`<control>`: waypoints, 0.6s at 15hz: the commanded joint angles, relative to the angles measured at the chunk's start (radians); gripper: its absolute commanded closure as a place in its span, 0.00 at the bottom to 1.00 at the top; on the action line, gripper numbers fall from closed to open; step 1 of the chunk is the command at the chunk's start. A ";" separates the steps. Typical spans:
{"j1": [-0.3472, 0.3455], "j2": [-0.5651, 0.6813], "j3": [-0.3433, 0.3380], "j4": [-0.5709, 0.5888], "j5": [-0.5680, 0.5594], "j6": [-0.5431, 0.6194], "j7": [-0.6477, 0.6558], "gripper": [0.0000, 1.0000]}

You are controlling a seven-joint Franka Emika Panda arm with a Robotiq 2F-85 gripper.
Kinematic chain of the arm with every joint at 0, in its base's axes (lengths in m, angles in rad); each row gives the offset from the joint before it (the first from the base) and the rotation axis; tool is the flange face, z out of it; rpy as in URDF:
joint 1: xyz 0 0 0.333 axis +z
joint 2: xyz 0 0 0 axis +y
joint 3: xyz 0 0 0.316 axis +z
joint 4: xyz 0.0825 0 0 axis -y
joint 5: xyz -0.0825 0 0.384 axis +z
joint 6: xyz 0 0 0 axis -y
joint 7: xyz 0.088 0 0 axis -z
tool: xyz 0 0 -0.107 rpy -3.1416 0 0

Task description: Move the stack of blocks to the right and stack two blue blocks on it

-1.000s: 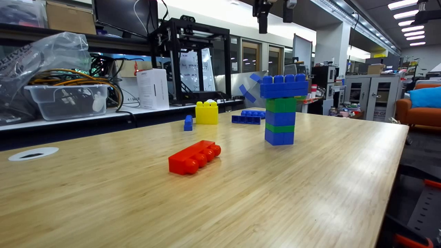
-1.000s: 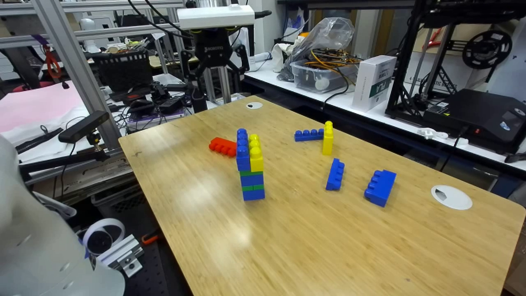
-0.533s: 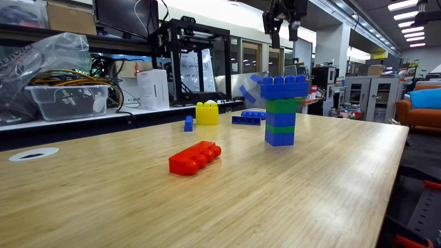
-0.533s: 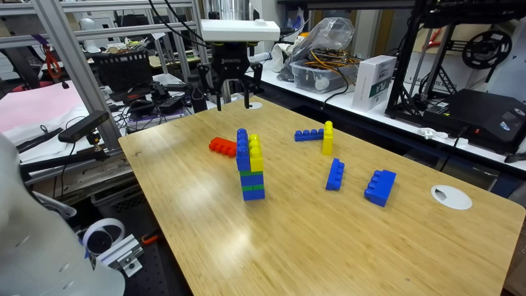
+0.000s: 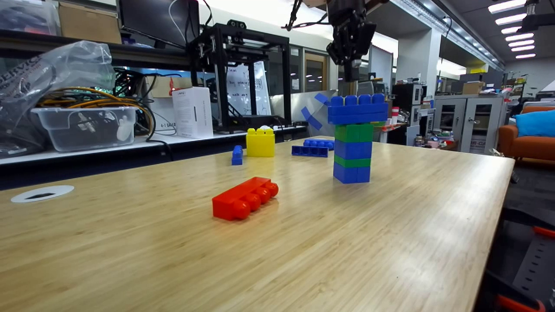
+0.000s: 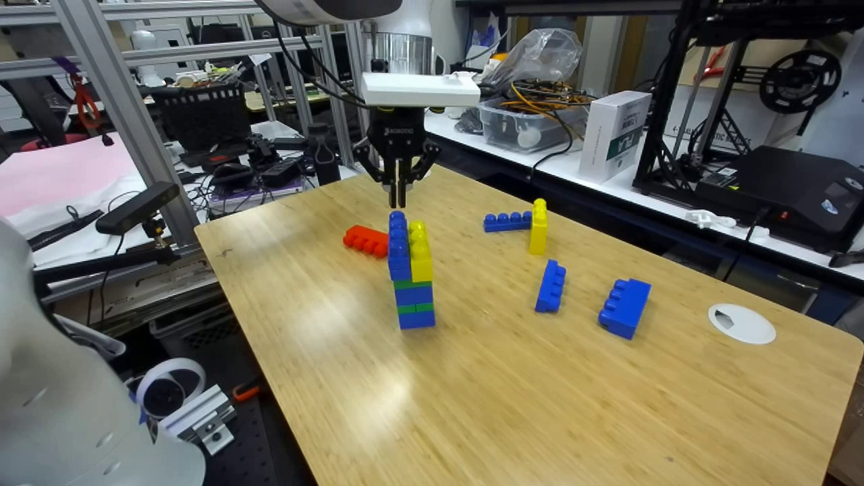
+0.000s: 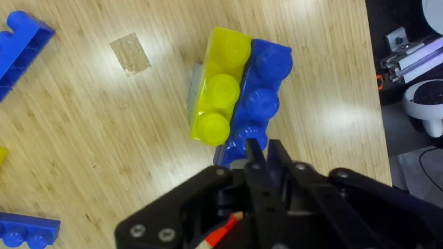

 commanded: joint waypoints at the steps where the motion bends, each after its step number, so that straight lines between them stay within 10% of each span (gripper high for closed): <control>1: -0.024 0.012 0.020 0.009 -0.008 0.006 -0.026 1.00; 9: -0.027 0.010 0.021 -0.008 -0.019 0.007 -0.021 1.00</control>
